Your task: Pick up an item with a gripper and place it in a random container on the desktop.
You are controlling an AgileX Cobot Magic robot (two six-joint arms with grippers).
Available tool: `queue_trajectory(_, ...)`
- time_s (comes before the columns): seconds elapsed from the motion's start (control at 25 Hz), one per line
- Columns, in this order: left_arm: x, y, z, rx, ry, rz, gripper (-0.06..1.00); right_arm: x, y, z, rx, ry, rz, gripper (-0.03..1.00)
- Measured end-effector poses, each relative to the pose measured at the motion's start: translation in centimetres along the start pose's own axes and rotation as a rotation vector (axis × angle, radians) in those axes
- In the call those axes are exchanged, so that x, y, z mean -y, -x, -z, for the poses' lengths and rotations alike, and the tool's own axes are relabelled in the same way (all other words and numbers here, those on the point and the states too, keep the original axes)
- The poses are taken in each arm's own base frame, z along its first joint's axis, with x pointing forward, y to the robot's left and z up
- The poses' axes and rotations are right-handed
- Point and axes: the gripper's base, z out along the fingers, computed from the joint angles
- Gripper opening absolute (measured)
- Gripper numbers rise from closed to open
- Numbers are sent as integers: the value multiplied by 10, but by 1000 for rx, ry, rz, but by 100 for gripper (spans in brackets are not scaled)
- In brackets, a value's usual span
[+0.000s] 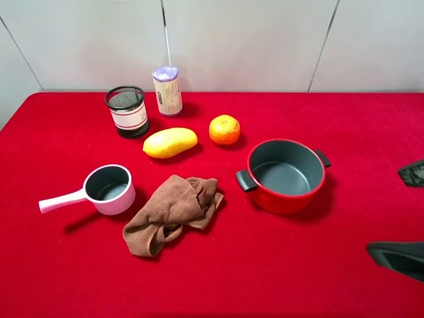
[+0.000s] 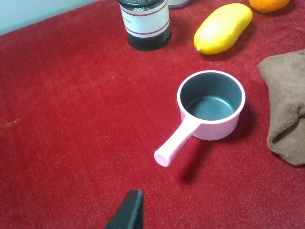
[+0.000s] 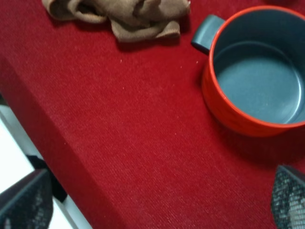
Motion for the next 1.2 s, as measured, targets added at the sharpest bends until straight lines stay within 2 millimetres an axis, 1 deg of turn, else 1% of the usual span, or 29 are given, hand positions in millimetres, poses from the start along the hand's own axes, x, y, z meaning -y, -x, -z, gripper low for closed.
queue_trajectory(0.28,0,0,0,0,0,0,98,-3,-25,2,90,-4,-39,69)
queue_trajectory(0.44,0,0,0,0,0,0,98,-4,-32,10,148,-14,-44,69)
queue_trajectory(0.56,0,0,0,0,0,0,98,-3,-44,13,162,-46,-45,69)
queue_trajectory(0.72,0,0,0,0,0,0,98,2,-52,20,217,-143,-135,69)
queue_trajectory(0.92,0,0,0,0,0,0,98,5,-62,31,283,-319,-287,69)
queue_trajectory(1.04,0,0,0,0,0,0,98,2,-69,38,336,-433,-370,69)
queue_trajectory(1.2,0,0,0,0,0,0,98,-7,-79,47,419,-567,-437,69)
